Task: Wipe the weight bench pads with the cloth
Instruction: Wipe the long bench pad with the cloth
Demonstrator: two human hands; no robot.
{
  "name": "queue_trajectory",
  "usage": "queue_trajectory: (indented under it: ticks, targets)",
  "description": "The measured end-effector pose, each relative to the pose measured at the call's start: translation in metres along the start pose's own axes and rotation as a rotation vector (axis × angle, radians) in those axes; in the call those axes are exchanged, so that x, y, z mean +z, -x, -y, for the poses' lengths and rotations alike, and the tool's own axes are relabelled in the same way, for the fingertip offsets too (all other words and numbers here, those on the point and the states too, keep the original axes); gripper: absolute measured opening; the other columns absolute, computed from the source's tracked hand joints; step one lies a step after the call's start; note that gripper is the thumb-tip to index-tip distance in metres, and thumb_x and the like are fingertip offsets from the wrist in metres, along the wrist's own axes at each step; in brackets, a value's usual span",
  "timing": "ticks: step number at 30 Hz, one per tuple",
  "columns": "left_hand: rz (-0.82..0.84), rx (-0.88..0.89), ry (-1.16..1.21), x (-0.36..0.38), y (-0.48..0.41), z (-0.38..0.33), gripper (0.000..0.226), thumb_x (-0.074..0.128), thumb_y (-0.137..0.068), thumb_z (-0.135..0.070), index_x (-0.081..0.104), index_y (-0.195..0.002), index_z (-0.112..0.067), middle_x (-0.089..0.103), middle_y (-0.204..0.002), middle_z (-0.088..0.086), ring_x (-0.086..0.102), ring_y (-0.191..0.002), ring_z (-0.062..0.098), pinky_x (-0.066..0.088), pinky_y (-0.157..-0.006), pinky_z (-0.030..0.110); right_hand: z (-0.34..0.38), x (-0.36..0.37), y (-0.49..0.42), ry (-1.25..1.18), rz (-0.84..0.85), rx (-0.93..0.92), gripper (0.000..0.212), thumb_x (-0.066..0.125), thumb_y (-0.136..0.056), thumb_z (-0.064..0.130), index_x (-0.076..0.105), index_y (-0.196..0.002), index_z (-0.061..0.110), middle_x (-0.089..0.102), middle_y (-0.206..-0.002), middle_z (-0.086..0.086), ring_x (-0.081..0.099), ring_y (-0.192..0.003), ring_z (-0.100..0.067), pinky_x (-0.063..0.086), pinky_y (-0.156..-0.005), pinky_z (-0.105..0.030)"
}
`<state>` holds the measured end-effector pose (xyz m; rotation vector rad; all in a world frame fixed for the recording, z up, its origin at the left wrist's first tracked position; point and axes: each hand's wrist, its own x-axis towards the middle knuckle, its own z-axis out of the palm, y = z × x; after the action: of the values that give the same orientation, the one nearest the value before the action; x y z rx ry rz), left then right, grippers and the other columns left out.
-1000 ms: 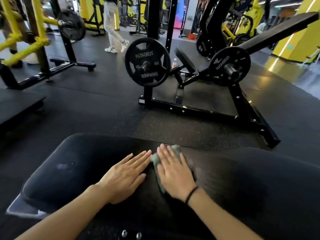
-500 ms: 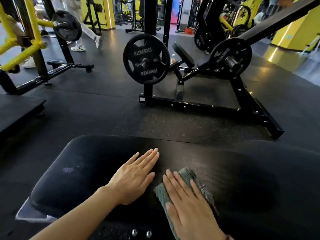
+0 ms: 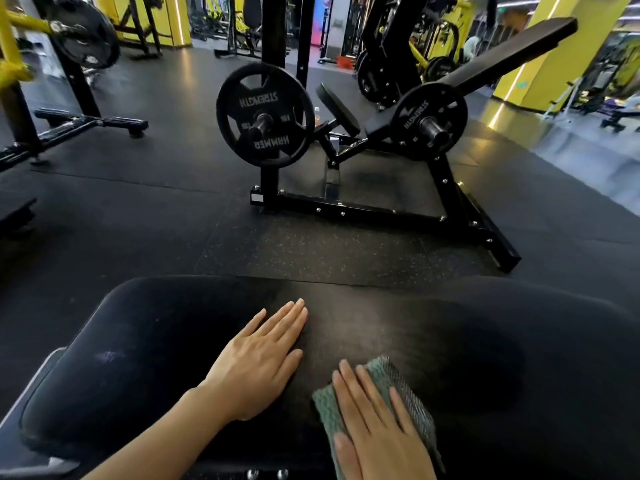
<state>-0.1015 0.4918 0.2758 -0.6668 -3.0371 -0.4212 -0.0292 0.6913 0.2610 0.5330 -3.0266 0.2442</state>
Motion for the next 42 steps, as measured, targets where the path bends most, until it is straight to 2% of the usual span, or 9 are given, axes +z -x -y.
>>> queue_trajectory:
  ticks: [7,11,16,20,25,30,33,37,42]
  targets:
    - [-0.037,0.015,-0.012,0.005,0.001,0.003,0.066,-0.007,-0.09,-0.054,-0.006,-0.149,-0.024,-0.015,-0.155,-0.012,-0.019,-0.14,0.001,-0.015,-0.113,0.028,-0.03,-0.009,-0.13,0.034,0.051,0.064,0.06,-0.001,-0.095,0.043,0.004,-0.15,0.021,-0.003,-0.158,0.007,-0.003,-0.145,-0.009,-0.002,-0.117,-0.038]
    - [-0.005,0.005,-0.038,-0.001,0.0,0.0,0.069,-0.011,-0.086,-0.056,-0.011,-0.148,-0.025,-0.02,-0.153,-0.013,-0.023,-0.138,-0.003,-0.017,-0.114,0.025,-0.027,-0.01,-0.193,-0.006,0.164,0.214,0.055,0.01,-0.101,0.036,0.002,-0.151,0.017,-0.004,-0.16,0.003,-0.006,-0.146,-0.014,-0.002,-0.116,-0.046]
    - [0.004,0.008,-0.066,0.003,0.001,0.001,0.072,-0.012,-0.081,-0.052,-0.013,-0.147,-0.024,-0.02,-0.154,-0.013,-0.025,-0.137,-0.004,-0.016,-0.113,0.025,0.0,-0.006,-0.085,-0.016,0.009,-0.048,0.066,-0.012,-0.088,0.049,-0.007,-0.149,0.025,-0.015,-0.154,0.012,-0.014,-0.143,-0.006,-0.009,-0.114,-0.034]
    - [0.022,0.011,-0.048,0.002,0.001,0.001,0.072,-0.012,-0.081,-0.053,-0.014,-0.147,-0.025,-0.023,-0.153,-0.013,-0.026,-0.136,-0.005,-0.013,-0.116,0.027,-0.086,-0.027,-0.04,0.042,0.031,0.141,0.079,-0.034,-0.071,0.06,-0.016,-0.142,0.032,-0.019,-0.151,0.017,-0.019,-0.139,-0.002,-0.004,-0.117,-0.033]
    - [0.015,0.011,-0.034,0.003,0.0,0.002,0.07,-0.01,-0.083,-0.052,-0.013,-0.147,-0.025,-0.023,-0.153,-0.014,-0.026,-0.136,-0.006,-0.014,-0.114,0.026,-0.137,-0.04,-0.061,0.107,0.092,0.476,0.056,0.001,-0.098,0.039,-0.004,-0.151,0.02,-0.009,-0.159,0.002,-0.007,-0.146,-0.014,0.004,-0.118,-0.048]
    - [0.018,0.02,-0.059,0.005,-0.002,0.004,0.071,-0.019,-0.081,-0.058,-0.015,-0.146,-0.027,-0.023,-0.153,-0.013,-0.032,-0.132,-0.008,-0.015,-0.113,0.025,0.009,0.006,-0.071,0.036,-0.073,0.05,0.059,0.023,-0.089,0.036,0.044,-0.14,0.015,0.043,-0.146,-0.002,0.041,-0.134,-0.02,0.035,-0.105,-0.049]
    - [0.035,0.025,-0.051,0.004,-0.002,0.005,0.082,-0.03,-0.072,-0.062,-0.017,-0.145,-0.028,-0.025,-0.152,-0.014,-0.033,-0.131,-0.01,-0.016,-0.113,0.024,0.0,-0.005,-0.063,-0.025,-0.023,-0.021,0.054,0.025,-0.092,0.038,0.043,-0.14,0.021,0.04,-0.147,0.005,0.038,-0.135,-0.012,0.038,-0.105,-0.045]
    - [0.046,0.027,-0.004,0.002,-0.002,0.007,0.081,-0.027,-0.073,-0.063,-0.016,-0.145,-0.027,-0.026,-0.152,-0.016,-0.029,-0.133,-0.009,-0.017,-0.113,0.024,-0.148,-0.035,-0.066,0.061,0.04,0.338,0.056,0.004,-0.097,0.04,0.003,-0.15,0.023,-0.003,-0.159,0.005,-0.001,-0.146,-0.013,0.006,-0.118,-0.044]
    - [0.034,0.021,-0.049,0.005,-0.003,0.004,0.071,-0.016,-0.082,-0.059,-0.017,-0.146,-0.026,-0.027,-0.152,-0.015,-0.03,-0.134,-0.008,-0.015,-0.114,0.026,-0.184,-0.042,-0.109,0.023,0.099,0.619,0.055,0.012,-0.101,0.034,0.002,-0.151,0.015,-0.006,-0.16,0.0,-0.004,-0.146,-0.02,0.002,-0.117,-0.05]
